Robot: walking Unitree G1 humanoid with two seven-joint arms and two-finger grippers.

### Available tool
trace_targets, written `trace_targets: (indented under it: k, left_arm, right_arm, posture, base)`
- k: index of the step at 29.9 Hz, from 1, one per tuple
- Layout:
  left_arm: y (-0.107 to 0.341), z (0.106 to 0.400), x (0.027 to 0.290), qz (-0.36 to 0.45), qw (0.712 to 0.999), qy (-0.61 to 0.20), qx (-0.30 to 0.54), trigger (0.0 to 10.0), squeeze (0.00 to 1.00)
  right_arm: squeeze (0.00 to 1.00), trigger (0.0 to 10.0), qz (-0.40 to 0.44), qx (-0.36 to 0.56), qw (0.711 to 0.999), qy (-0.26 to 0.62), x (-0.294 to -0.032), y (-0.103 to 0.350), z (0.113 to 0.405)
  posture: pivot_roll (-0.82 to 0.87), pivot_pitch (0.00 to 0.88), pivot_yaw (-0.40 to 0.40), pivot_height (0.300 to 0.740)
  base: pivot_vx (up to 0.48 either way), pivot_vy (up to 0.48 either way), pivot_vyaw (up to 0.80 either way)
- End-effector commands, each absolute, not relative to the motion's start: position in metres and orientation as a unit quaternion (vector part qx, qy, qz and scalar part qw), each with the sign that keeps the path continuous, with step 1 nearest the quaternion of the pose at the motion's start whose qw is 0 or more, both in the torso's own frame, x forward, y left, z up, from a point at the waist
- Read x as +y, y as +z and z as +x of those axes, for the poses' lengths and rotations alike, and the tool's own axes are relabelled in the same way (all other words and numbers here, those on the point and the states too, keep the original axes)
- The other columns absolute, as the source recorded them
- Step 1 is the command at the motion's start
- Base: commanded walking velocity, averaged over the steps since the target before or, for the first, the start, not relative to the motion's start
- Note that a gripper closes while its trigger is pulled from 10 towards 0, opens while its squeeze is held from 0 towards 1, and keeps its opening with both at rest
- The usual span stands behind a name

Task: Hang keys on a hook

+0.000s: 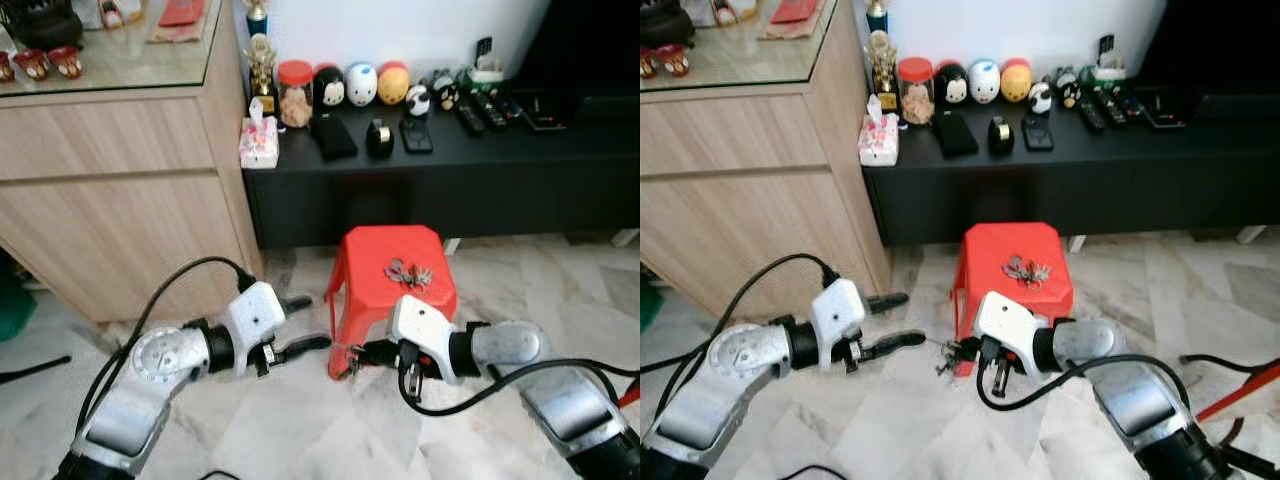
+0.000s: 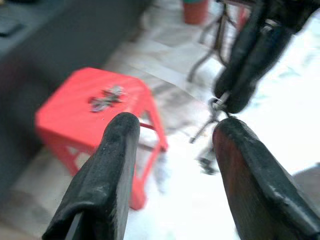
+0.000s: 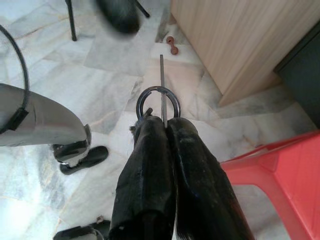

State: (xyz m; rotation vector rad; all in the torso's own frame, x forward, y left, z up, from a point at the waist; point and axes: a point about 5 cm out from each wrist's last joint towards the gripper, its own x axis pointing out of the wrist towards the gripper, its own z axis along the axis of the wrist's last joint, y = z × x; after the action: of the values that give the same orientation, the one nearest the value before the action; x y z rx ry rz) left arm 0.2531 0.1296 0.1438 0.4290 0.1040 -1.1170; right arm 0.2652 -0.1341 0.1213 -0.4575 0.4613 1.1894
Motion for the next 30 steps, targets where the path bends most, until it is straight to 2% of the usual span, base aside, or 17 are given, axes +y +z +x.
trace_targets:
  k: [1, 2, 4, 11, 17, 21, 29, 30]
  left_arm:
    - [0.151, 0.244, 0.125, 0.203, 0.803, -0.557, 0.059, 10.0, 0.00]
    - [0.151, 0.244, 0.125, 0.206, 0.800, -0.560, 0.061, 10.0, 0.00]
    - [0.152, 0.239, 0.125, 0.212, 0.787, -0.574, 0.072, 10.0, 0.00]
    - [0.151, 0.232, 0.124, 0.218, 0.773, -0.589, 0.091, 10.0, 0.00]
    - [0.148, 0.227, 0.133, 0.225, 0.764, -0.590, 0.131, 10.0, 0.00]
    - [0.147, 0.224, 0.137, 0.228, 0.757, -0.593, 0.156, 10.0, 0.00]
    - [0.146, 0.224, 0.137, 0.220, 0.759, -0.590, 0.165, 10.0, 0.00]
    - [0.146, 0.224, 0.137, 0.219, 0.759, -0.590, 0.165, 9.7, 0.00]
  right_arm:
    - [0.00, 10.0, -0.189, 0.200, 0.762, 0.586, -0.126, 0.131, 0.262]
    - [0.00, 10.0, -0.192, 0.200, 0.756, 0.593, -0.126, 0.131, 0.260]
    - [0.00, 10.0, -0.214, 0.206, 0.725, 0.621, -0.127, 0.126, 0.253]
    - [0.00, 10.0, -0.213, 0.207, 0.698, 0.651, -0.126, 0.128, 0.250]
    - [0.00, 10.0, -0.226, 0.208, 0.703, 0.641, -0.128, 0.127, 0.257]
    - [0.00, 10.0, -0.224, 0.205, 0.696, 0.650, -0.125, 0.126, 0.254]
    - [0.00, 10.0, -0.228, 0.202, 0.702, 0.643, -0.122, 0.123, 0.255]
    - [0.00, 10.0, -0.227, 0.202, 0.702, 0.644, -0.122, 0.123, 0.254]
  posture:
    - [-0.10, 0.074, -0.051, 0.740]
    - [-0.09, 0.073, -0.055, 0.740]
    - [-0.09, 0.071, -0.058, 0.740]
    - [-0.09, 0.057, -0.059, 0.740]
    - [-0.09, 0.047, -0.056, 0.740]
    - [-0.09, 0.044, -0.056, 0.740]
    - [-0.09, 0.046, -0.053, 0.740]
    - [-0.09, 0.049, -0.054, 0.740]
  base:
    - [0.000, 0.000, 0.00]
    - [0.000, 0.000, 0.00]
    - [0.000, 0.000, 0.00]
    - [0.000, 0.000, 0.00]
    - [0.000, 0.000, 0.00]
    - [0.000, 0.000, 0.00]
    - [0.000, 0.000, 0.00]
    - [0.000, 0.000, 0.00]
